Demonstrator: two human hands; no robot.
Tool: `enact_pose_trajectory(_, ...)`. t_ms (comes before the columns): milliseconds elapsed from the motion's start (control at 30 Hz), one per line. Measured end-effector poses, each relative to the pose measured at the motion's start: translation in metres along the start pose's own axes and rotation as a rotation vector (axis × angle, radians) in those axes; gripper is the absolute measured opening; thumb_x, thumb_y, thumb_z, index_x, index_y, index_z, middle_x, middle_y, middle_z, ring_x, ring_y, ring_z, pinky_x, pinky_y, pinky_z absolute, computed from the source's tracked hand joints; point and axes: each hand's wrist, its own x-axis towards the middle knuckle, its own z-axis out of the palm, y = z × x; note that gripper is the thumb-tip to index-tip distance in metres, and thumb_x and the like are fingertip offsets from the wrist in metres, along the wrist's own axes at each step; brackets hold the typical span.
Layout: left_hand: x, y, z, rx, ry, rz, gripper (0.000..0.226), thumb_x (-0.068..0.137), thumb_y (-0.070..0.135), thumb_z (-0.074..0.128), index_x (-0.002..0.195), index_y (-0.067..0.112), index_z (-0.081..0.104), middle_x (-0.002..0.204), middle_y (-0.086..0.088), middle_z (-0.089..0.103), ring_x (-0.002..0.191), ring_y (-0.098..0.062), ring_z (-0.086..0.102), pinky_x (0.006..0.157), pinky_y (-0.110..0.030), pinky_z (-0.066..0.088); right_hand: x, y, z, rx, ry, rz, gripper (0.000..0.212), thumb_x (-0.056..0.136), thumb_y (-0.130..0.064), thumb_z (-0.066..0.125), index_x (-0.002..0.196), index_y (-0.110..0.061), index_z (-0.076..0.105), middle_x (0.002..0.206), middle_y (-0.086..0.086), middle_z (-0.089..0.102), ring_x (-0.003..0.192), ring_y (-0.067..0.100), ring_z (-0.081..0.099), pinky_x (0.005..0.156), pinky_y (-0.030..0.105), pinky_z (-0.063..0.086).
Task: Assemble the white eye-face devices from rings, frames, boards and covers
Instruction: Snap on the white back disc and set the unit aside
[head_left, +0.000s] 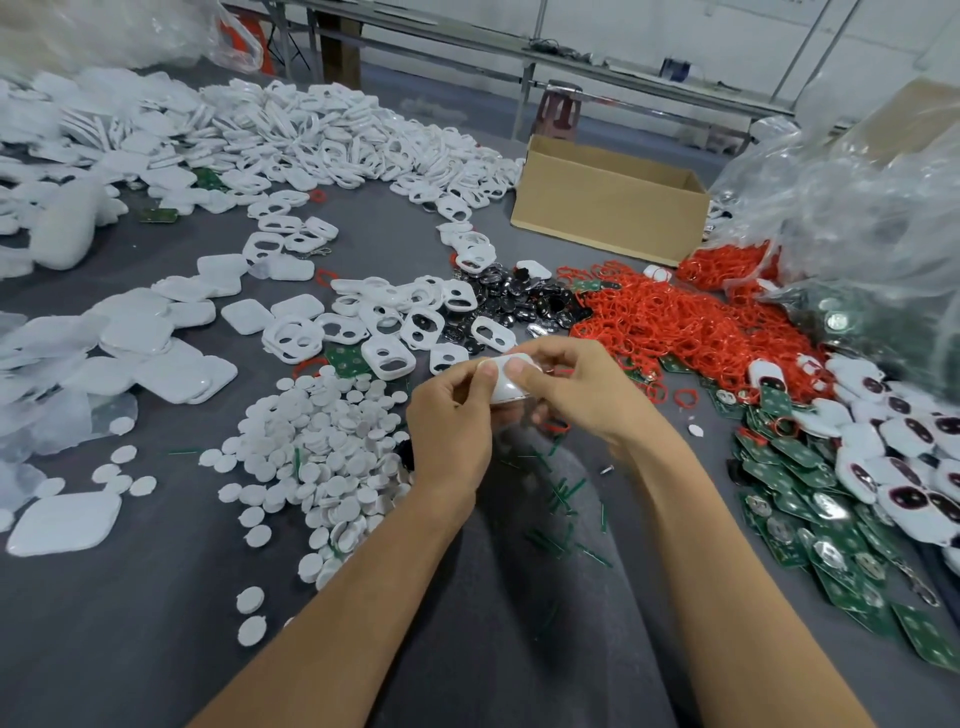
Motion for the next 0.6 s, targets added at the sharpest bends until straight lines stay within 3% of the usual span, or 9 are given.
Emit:
enact_pose_trajectory(100, 0.0, 0.0, -0.002, 0.012, -0.112, 0.001, 0.015, 0.097, 0.016, 0.057, 0.091, 0.017, 0.071, 0.078, -0.003, 0.074, 0.069, -0.022, 0.071, 0.065, -0.031, 0.059, 0.0, -0.002, -0.006, -0.027, -0.098, 0.068, 0.014, 0.098, -0.012, 0.053, 0.1, -0.003, 0.063, 0.062, 0.015, 0.055, 0.045, 0.018, 0.05, 0.042, 0.024, 0.043)
enact_pose_trajectory(200, 0.0, -0.001, -0.002, 0.174, -0.267, 0.054, 0.02, 0.091, 0.028, 0.06, 0.105, 0.015, 0.067, 0.082, -0.014, 0.072, 0.078, -0.036, 0.069, 0.078, -0.052, 0.057, 0.0, -0.003, -0.012, -0.013, -0.087, 0.121, 0.014, 0.099, -0.009, 0.05, 0.095, 0.0, 0.059, 0.06, 0.014, 0.053, 0.043, 0.016, 0.046, 0.04, 0.023, 0.038)
enact_pose_trajectory(267, 0.0, -0.001, -0.002, 0.207, -0.278, 0.065, 0.019, 0.094, 0.024, 0.059, 0.107, 0.013, 0.066, 0.079, -0.016, 0.07, 0.076, -0.039, 0.066, 0.078, -0.055, 0.055, -0.001, -0.003, -0.014, 0.019, -0.131, 0.133, 0.014, 0.099, -0.008, 0.048, 0.095, 0.003, 0.056, 0.06, 0.012, 0.051, 0.041, 0.011, 0.046, 0.037, 0.019, 0.037)
enact_pose_trajectory(333, -0.001, 0.001, -0.002, 0.194, -0.25, 0.052, 0.014, 0.096, 0.015, 0.057, 0.106, 0.011, 0.065, 0.069, -0.01, 0.067, 0.061, -0.027, 0.063, 0.063, -0.04, 0.057, -0.002, -0.004, -0.014, 0.041, -0.177, 0.115, 0.014, 0.1, -0.006, 0.045, 0.094, 0.002, 0.054, 0.061, 0.012, 0.052, 0.04, 0.009, 0.045, 0.038, 0.018, 0.035)
enact_pose_trajectory(400, -0.001, 0.002, -0.002, 0.146, -0.236, 0.009, 0.012, 0.097, 0.009, 0.055, 0.105, 0.008, 0.064, 0.058, -0.005, 0.063, 0.045, -0.016, 0.055, 0.045, -0.024, 0.046, -0.002, -0.004, -0.012, 0.051, -0.169, 0.079, 0.015, 0.1, -0.004, 0.044, 0.087, -0.002, 0.053, 0.056, 0.01, 0.051, 0.037, 0.008, 0.038, 0.039, 0.02, 0.029)
enact_pose_trajectory(500, -0.002, 0.004, -0.001, 0.09, -0.199, -0.034, 0.011, 0.097, 0.006, 0.054, 0.105, 0.004, 0.061, 0.054, -0.004, 0.061, 0.04, -0.012, 0.052, 0.04, -0.02, 0.041, 0.0, -0.003, -0.006, 0.041, -0.111, 0.055, 0.02, 0.099, -0.003, 0.044, 0.081, -0.008, 0.05, 0.05, 0.008, 0.046, 0.033, 0.007, 0.029, 0.038, 0.018, 0.021)
enact_pose_trajectory(600, -0.003, 0.004, -0.001, 0.074, -0.17, -0.033, 0.012, 0.098, 0.006, 0.053, 0.107, 0.003, 0.061, 0.054, -0.004, 0.06, 0.04, -0.012, 0.053, 0.04, -0.02, 0.042, 0.0, 0.0, 0.0, 0.054, -0.069, 0.068, 0.021, 0.1, -0.005, 0.045, 0.08, -0.01, 0.05, 0.046, 0.005, 0.042, 0.031, 0.006, 0.029, 0.037, 0.017, 0.023)
